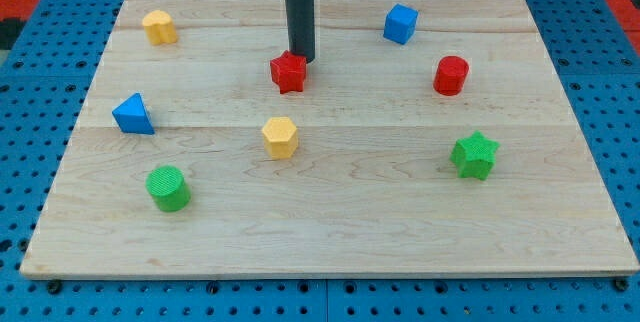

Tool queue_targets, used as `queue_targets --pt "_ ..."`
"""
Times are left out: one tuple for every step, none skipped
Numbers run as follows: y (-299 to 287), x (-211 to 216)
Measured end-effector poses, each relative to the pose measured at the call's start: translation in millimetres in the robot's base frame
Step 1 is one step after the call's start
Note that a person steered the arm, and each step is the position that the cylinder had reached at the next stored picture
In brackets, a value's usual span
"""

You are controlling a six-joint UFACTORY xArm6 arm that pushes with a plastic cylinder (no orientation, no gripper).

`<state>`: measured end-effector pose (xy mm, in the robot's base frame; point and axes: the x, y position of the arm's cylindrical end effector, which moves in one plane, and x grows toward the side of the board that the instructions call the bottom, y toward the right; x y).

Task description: Nudge the red circle a bit right

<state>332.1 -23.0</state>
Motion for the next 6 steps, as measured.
queue_targets --pt "3 -5" --pt "-26 -7" --pt "47 35" --pt "118 40" --pt "167 23" --pt "127 27"
